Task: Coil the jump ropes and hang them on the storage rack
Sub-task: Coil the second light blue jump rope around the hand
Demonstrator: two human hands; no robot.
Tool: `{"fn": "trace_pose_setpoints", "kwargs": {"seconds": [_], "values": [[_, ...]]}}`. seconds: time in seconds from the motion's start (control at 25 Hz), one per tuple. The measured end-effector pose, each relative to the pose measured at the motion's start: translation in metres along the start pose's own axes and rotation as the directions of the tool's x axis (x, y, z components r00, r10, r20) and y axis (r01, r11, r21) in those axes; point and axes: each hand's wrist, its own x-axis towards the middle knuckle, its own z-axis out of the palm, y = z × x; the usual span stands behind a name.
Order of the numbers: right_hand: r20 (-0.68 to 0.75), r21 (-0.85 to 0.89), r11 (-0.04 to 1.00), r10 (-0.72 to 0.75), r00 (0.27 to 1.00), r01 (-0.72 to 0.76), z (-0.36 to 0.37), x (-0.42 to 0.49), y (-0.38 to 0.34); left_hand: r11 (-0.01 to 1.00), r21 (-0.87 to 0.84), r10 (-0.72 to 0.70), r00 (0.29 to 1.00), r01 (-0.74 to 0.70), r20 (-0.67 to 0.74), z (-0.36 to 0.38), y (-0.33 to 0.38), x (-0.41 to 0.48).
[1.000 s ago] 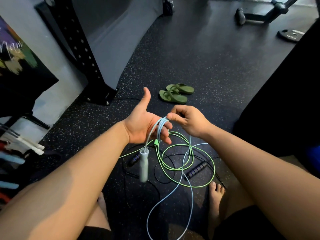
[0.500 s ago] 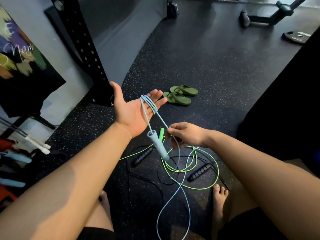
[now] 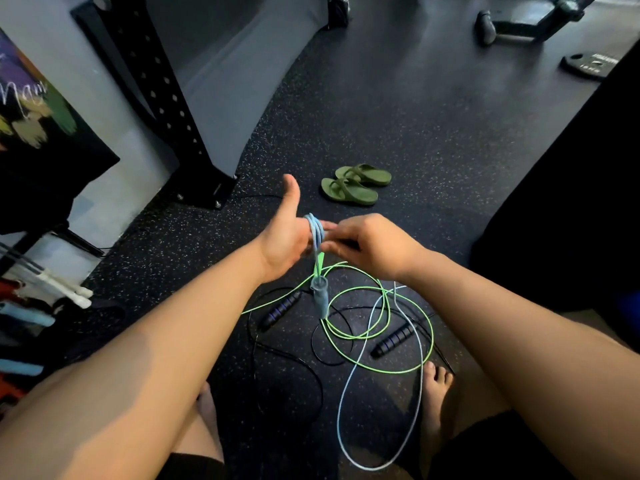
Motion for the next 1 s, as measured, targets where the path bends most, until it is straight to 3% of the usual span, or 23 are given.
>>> {"fn": "trace_pose_setpoints", "kwargs": {"seconds": [0.08, 0.2, 0.36, 0.48, 0.64, 0.76, 0.88, 1.0], "values": [[-0.057, 0.03, 1.0, -0.001, 0.998, 0.003, -0.008, 0.001, 0.004, 0.993, 0.098, -0.074, 0.988, 0.061, 0.133, 0.006, -0.001, -0.001], [-0.106, 0.065, 0.997, 0.049, 0.993, -0.042, -0.015, 0.0, 0.01, 0.986, 0.118, -0.141, 0.971, 0.12, 0.193, 0.014, 0.0, -0.004], [-0.087, 0.222, 0.953, 0.232, 0.969, -0.208, -0.015, -0.006, 0.019, 0.991, -0.008, -0.127, 0.965, 0.133, 0.23, 0.013, 0.006, -0.009], [-0.041, 0.292, 0.896, 0.362, 0.931, -0.335, -0.011, -0.01, 0.024, 0.975, -0.212, -0.016, 0.974, 0.066, 0.226, 0.013, 0.014, -0.017], [0.002, 0.346, 0.846, 0.431, 0.902, -0.405, 0.003, -0.01, 0.02, 0.853, -0.52, 0.142, 0.979, -0.047, 0.145, 0.01, 0.02, -0.028], [0.168, 0.405, 0.787, 0.437, 0.884, -0.465, 0.019, -0.008, 0.013, 0.747, -0.641, 0.239, 0.971, -0.177, 0.011, 0.011, 0.021, -0.032], [0.296, 0.398, 0.772, 0.403, 0.866, -0.496, 0.027, -0.007, 0.006, 0.663, -0.682, 0.303, 0.944, -0.308, -0.131, 0.008, 0.023, -0.031], [0.284, 0.26, 0.876, 0.332, 0.9, -0.405, 0.017, -0.004, 0.0, 0.663, -0.638, 0.293, 0.92, -0.392, -0.261, 0.0, 0.022, -0.025]]}}
